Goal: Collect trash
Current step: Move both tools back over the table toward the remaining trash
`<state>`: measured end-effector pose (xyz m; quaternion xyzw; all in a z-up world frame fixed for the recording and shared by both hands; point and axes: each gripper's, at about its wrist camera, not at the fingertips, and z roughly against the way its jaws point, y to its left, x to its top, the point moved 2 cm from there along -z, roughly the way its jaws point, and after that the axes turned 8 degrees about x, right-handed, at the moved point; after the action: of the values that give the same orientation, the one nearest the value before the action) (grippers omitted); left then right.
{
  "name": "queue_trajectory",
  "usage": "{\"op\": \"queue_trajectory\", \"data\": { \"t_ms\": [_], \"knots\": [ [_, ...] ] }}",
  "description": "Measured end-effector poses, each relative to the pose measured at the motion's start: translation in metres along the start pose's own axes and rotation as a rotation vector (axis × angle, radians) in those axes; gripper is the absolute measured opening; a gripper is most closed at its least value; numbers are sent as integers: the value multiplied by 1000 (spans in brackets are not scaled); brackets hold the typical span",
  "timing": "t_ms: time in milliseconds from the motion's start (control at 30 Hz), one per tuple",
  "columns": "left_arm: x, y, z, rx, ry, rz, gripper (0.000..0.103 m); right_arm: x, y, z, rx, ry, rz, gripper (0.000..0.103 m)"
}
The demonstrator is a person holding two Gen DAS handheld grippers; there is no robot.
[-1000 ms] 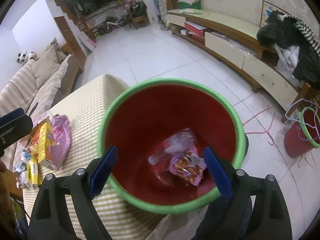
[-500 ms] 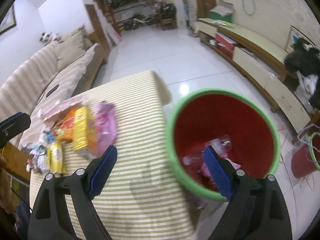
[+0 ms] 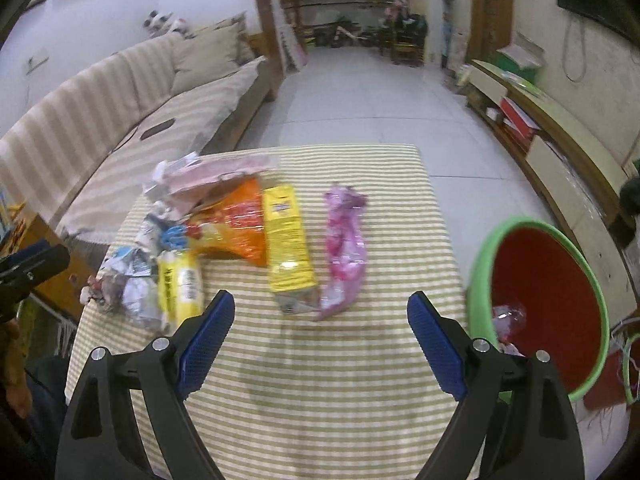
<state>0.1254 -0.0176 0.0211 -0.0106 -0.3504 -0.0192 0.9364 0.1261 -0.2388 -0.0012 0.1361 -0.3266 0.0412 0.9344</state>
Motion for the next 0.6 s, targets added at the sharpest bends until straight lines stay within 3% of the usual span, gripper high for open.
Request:
{"op": "queue_trajectory", "data": {
  "t_ms": [267, 600],
  "knots": [
    [-16, 52, -13, 40, 42, 85, 98, 0, 22, -18, -8, 29, 66, 85],
    [-26, 72, -45, 71, 121, 123, 98, 6, 18, -41, -1, 61, 72, 84]
  ]
}}
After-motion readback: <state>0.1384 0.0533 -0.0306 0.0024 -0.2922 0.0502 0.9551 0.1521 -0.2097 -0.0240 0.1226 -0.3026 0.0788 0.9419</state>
